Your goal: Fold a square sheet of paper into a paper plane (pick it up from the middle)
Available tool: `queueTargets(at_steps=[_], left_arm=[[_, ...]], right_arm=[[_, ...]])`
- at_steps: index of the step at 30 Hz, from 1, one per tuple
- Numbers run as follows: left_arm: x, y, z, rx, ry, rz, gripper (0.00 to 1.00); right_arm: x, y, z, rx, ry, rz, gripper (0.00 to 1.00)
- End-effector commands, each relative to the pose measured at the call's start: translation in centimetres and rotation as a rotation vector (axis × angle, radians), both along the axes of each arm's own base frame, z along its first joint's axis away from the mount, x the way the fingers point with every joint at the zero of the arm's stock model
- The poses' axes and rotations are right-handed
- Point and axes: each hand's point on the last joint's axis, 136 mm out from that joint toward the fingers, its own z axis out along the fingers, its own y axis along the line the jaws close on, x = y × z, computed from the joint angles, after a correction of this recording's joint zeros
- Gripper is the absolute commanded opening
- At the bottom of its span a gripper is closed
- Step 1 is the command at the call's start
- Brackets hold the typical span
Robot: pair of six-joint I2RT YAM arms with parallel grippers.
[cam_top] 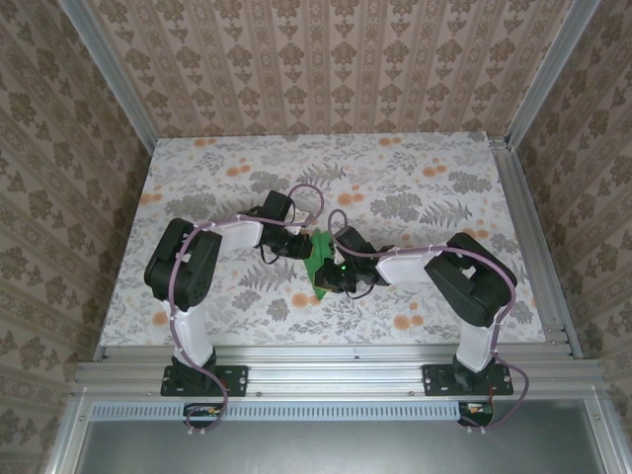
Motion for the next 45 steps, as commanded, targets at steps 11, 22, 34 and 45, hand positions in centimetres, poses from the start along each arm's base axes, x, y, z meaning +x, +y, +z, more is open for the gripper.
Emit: queueTargets(at_steps=[11,22,34,45], left_arm=[[-2.6,2.7,-5.1,0.178,0.1,-0.005,0.11],[-2.7,2.7,-5.3,0.185,0.102,-0.009,0.11],[-2.7,3.0,-5.7,0.203,0.105,-0.011,0.11],[-2.8,3.2,-6.0,0.219,0.109,-0.014,0.1]], right_arm=[[0.2,2.2,2.9,0.094,-0.013,0.006,0.15],[-1.6,0.8,-0.2,-0.045,0.079,0.069,0.15],[-3.0,-1.5,-2.0,-0.169,0.106,0.099,0.13],[-4.7,-2.6,-2.7,-0.147,0.12,0.099,0.13]])
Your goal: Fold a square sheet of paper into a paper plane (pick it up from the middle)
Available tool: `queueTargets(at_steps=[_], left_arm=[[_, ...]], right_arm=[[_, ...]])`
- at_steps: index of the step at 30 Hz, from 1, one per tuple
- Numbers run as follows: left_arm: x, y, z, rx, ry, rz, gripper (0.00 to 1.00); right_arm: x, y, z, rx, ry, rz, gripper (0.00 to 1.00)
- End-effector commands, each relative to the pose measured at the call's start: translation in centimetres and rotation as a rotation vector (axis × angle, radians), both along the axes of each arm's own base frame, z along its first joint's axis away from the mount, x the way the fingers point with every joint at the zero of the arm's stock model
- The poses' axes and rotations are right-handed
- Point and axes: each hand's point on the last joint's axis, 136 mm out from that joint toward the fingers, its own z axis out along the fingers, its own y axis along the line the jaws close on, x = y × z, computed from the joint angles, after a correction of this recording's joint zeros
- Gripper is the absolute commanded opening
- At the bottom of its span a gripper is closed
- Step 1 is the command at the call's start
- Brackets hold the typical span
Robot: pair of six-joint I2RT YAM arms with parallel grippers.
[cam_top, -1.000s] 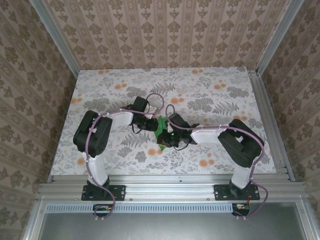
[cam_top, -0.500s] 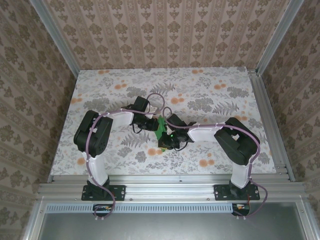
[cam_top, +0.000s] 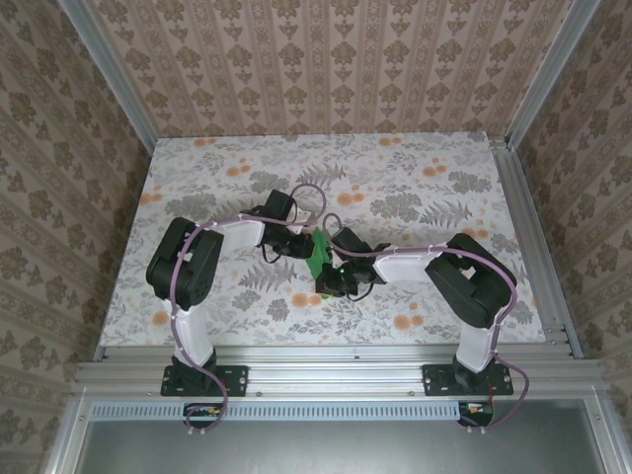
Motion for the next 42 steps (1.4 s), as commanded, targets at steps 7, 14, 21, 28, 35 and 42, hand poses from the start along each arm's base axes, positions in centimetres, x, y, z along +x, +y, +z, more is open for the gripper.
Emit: queueTargets(at_steps=[7,14,21,28,35,42], left_arm=[[-2.9,3.5,-5.9,0.214,0.117,-0.003,0.1],[-2.9,3.2,-5.7,0.201,0.119,-0.006,0.1],[-3.0,2.9,-5.2,0.186,0.117,-0.01,0.1],[-2.9,2.3,-4.6,0.153,0.112,-0.011,0.1],[-2.6,1.7,-3.6,0.12,0.107,-0.007,0.11],[-1.8,0.9,-1.2,0.073,0.082,0.002,0.12]], right_arm=[[-4.4,-3.3,-2.4,-0.074,0.106,-0.005,0.12],[-3.3,-1.6,0.3,0.057,0.075,-0.032,0.12],[1.5,0.2,4.1,0.226,-0.01,-0.128,0.11],[5.1,-0.4,3.1,0.217,-0.015,-0.181,0.11],[5.3,-0.4,0.8,0.177,0.031,-0.157,0.11],[3.6,-2.2,-1.5,0.072,0.077,-0.151,0.11]])
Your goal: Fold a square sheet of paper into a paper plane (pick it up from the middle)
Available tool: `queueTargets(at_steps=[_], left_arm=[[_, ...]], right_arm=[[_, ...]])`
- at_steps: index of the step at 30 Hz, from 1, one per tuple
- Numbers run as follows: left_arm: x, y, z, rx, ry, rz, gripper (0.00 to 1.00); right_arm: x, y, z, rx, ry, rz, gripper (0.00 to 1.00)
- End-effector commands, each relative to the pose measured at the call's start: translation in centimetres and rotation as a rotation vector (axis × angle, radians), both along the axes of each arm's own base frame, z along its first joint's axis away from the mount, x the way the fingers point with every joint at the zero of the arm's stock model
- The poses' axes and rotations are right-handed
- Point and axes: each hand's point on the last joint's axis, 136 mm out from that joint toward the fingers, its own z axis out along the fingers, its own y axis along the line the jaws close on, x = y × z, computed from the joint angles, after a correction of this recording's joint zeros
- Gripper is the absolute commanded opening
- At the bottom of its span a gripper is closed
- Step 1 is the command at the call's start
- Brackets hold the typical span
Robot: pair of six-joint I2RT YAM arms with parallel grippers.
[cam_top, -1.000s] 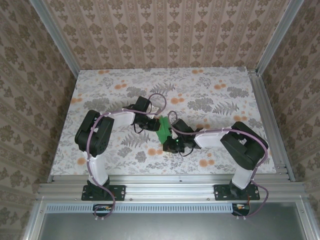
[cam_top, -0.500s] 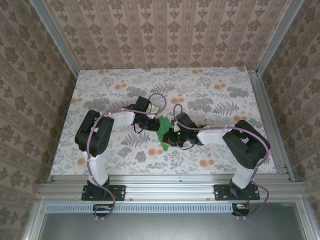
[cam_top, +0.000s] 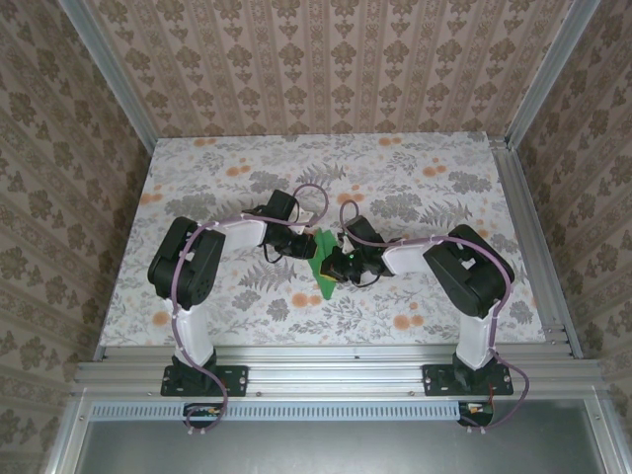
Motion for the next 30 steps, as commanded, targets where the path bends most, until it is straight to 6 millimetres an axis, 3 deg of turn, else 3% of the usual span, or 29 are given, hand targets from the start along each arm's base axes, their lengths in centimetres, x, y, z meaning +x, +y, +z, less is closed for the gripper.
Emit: queueTargets(at_steps=[1,8,13,21,30], left_arm=[[-1.1,1.3,-0.8,0.075,0.06,0.022,0.13],[0.6,0.2,4.7,-0.003,-0.024,0.048,0.19],[-0.2,0.2,7.2,-0.046,-0.027,0.073,0.2],[-4.3,0.7,6.3,-0.114,0.019,0.172,0.2],[-8.0,-1.2,4.4,-0.178,0.026,0.178,0.13]], right_arm=[[-1.6,-1.2,-2.0,-0.072,0.069,0.019,0.11],[-2.2,-1.2,-2.6,-0.066,0.094,0.014,0.11],[-2.2,-1.0,-2.7,-0.044,0.101,0.008,0.1],[-2.1,-0.2,-2.4,0.021,0.106,-0.011,0.07],[-2.3,-0.1,-2.2,0.028,0.119,-0.016,0.04]])
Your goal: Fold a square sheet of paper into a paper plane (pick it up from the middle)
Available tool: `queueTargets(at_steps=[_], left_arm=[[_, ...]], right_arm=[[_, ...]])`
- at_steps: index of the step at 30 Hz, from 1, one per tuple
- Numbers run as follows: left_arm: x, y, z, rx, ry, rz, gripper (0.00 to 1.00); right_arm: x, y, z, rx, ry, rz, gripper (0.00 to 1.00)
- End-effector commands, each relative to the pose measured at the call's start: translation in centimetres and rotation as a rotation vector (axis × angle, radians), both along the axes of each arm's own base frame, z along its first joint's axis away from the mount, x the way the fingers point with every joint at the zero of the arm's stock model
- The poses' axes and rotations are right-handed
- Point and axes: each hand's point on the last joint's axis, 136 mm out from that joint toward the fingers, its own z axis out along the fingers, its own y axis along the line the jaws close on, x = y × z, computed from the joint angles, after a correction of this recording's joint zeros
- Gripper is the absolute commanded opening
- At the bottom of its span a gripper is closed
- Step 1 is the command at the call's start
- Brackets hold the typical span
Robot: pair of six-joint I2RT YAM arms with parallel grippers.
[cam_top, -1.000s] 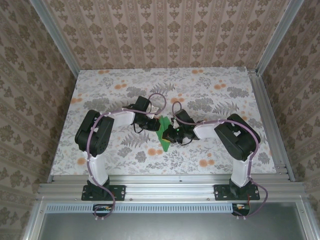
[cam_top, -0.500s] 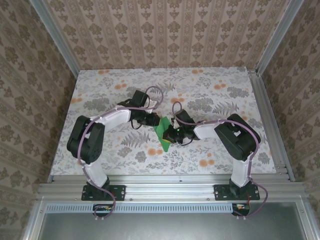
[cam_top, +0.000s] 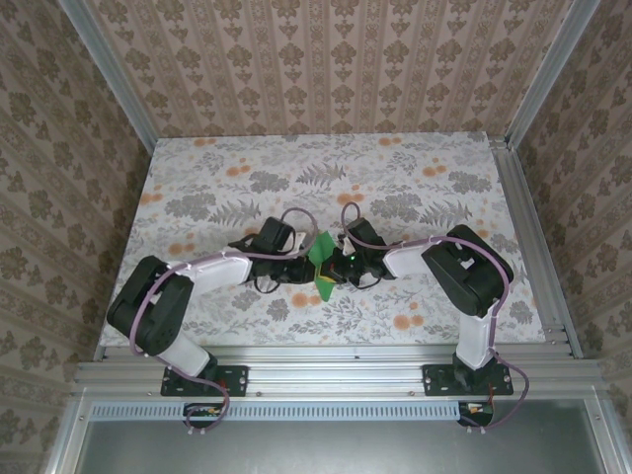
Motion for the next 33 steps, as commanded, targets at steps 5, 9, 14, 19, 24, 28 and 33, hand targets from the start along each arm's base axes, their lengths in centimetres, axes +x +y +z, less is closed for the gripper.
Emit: queueTargets(at_steps=[5,9,14,19,24,28,33], left_arm=[[-0.4,-2.3,0.4,-0.092,-0.059,0.023,0.12],[-1.0,-2.6,-0.7,-0.101,-0.057,0.019,0.11],[-1.9,-2.5,-1.7,-0.106,-0.061,0.022,0.1],[-2.9,-1.9,-3.1,-0.07,-0.043,0.018,0.1],[-3.8,-0.9,-4.5,-0.023,-0.033,0.022,0.09],[-4.4,0.0,-5.8,0.029,-0.022,0.014,0.09],[-5.1,0.9,-6.8,0.093,-0.008,-0.011,0.07]], right_arm=[[-1.7,-0.5,-1.8,-0.022,0.092,-0.01,0.04],[-1.6,-0.2,-1.6,0.006,0.098,-0.024,0.04],[-1.4,-0.1,-1.6,0.022,0.102,-0.042,0.03],[-1.2,0.0,-1.3,0.031,0.101,-0.051,0.03],[-0.7,0.2,-0.7,0.041,0.088,-0.062,0.04],[0.2,0.5,0.2,0.044,0.058,-0.068,0.06],[1.5,0.8,0.4,0.025,0.043,-0.091,0.07]])
